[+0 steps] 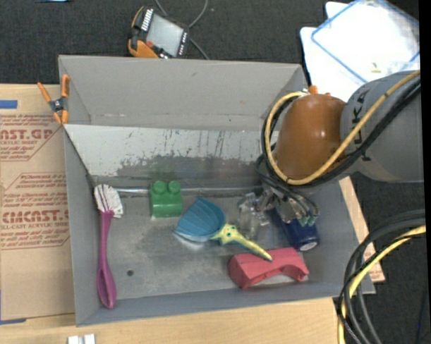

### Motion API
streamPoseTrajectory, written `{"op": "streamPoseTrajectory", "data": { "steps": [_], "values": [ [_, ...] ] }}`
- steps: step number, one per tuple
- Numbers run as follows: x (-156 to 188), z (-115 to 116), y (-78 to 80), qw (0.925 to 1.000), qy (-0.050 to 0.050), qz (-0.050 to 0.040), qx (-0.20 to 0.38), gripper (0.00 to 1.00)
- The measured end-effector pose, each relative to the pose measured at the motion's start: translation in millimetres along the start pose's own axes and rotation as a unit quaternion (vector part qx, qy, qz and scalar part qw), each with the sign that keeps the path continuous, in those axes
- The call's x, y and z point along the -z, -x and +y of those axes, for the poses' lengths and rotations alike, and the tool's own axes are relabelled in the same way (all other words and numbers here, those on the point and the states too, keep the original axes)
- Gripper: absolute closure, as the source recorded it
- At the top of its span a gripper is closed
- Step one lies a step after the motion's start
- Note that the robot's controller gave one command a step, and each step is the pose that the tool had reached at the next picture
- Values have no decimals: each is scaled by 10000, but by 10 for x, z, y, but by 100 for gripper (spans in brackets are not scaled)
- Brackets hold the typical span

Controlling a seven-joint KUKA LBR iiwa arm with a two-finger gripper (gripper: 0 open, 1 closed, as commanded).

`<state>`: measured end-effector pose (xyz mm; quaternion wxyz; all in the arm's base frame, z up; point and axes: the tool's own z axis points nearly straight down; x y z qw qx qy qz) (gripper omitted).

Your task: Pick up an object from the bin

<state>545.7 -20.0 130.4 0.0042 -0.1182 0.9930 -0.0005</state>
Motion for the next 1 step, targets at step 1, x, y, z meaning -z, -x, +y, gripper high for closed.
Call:
{"op": "streamPoseTrajectory", "data": {
  "steps": [1],
  "values": [
    [17, -2, -2, 10000, -1, -6, -10, 100]
  ]
}}
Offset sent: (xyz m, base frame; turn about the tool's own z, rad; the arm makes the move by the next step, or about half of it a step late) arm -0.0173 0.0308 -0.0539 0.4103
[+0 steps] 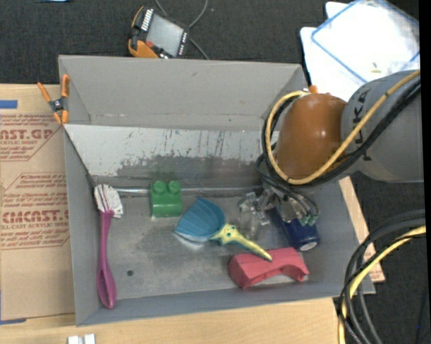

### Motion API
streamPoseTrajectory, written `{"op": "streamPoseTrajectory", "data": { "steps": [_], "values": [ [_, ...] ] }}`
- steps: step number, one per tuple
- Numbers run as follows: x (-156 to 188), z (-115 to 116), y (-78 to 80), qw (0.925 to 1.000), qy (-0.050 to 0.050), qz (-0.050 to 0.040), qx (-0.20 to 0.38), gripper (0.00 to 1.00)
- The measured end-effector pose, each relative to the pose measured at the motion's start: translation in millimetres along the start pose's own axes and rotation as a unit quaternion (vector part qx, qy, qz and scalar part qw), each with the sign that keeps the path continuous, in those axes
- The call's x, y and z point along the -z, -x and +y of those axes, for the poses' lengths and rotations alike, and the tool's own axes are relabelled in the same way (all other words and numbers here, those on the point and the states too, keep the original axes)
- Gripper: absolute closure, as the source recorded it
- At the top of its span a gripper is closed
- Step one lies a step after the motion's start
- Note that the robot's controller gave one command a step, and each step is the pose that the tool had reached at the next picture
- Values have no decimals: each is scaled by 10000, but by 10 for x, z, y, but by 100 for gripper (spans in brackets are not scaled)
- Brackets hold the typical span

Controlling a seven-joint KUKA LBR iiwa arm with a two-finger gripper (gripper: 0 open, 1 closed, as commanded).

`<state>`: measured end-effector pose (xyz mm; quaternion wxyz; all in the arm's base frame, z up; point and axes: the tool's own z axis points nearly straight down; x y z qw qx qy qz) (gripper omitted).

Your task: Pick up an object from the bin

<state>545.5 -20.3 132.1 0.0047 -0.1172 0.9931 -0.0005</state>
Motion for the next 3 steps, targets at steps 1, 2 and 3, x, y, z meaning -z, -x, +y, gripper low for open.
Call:
{"op": "streamPoseTrajectory", "data": {
  "steps": [1, 2, 3],
  "values": [
    [-438, 278, -41, 9836, -7, -74, -1800, 100],
    [-559, 354, -174, 9992, 9, -69, -382, 100],
    [-454, 326, -128, 9976, 12, -18, -687, 100]
  ]
}}
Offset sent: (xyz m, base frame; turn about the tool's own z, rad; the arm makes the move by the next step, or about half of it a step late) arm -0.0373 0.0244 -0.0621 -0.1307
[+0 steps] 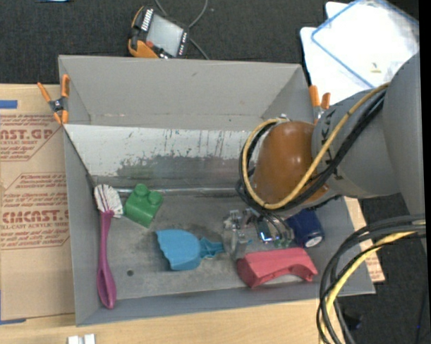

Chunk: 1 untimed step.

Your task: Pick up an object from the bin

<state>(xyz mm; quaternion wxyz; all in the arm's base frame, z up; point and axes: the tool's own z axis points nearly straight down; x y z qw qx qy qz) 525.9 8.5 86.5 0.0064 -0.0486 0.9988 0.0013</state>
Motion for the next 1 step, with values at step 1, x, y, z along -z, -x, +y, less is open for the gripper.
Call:
{"op": "streamPoseTrajectory", "data": {
  "steps": [1],
  "values": [
    [13, -4, 4, 9967, 3, -5, -813, 100]
  ]
}}
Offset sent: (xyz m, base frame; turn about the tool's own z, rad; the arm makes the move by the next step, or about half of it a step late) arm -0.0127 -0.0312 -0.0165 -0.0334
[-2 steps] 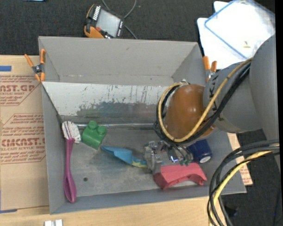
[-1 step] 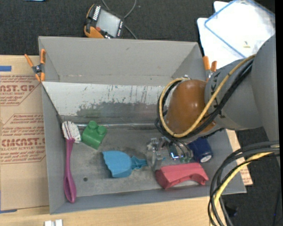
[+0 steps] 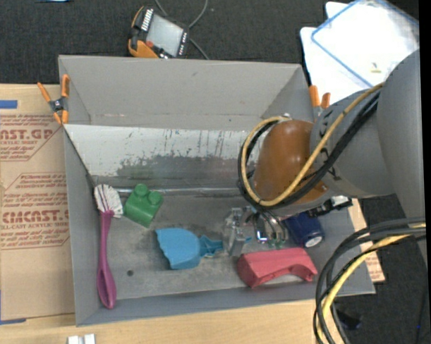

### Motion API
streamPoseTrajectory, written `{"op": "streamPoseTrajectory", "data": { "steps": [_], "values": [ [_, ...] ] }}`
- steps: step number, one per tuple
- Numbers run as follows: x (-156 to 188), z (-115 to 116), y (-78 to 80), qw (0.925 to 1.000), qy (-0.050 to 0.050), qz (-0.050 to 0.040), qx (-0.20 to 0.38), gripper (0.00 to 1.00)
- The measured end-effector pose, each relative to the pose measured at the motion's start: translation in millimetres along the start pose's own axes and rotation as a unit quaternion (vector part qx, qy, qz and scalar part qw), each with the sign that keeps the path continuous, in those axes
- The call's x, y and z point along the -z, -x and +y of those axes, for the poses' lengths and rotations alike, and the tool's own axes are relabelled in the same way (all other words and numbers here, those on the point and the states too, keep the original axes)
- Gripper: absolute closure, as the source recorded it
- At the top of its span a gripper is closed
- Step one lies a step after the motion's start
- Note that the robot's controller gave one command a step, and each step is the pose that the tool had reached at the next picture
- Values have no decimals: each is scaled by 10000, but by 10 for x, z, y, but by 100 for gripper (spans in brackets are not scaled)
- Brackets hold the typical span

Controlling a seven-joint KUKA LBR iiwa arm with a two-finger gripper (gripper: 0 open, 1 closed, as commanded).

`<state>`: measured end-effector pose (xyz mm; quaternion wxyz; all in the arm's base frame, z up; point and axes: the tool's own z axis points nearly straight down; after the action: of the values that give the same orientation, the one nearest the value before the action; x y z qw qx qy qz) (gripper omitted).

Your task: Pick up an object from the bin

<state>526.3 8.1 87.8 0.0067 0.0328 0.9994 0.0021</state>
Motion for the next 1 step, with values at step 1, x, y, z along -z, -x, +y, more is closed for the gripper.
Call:
{"op": "streamPoseTrajectory", "data": {
  "steps": [1],
  "values": [
    [-142, -245, -76, 9952, 57, -69, 974, 100]
  ]
}}
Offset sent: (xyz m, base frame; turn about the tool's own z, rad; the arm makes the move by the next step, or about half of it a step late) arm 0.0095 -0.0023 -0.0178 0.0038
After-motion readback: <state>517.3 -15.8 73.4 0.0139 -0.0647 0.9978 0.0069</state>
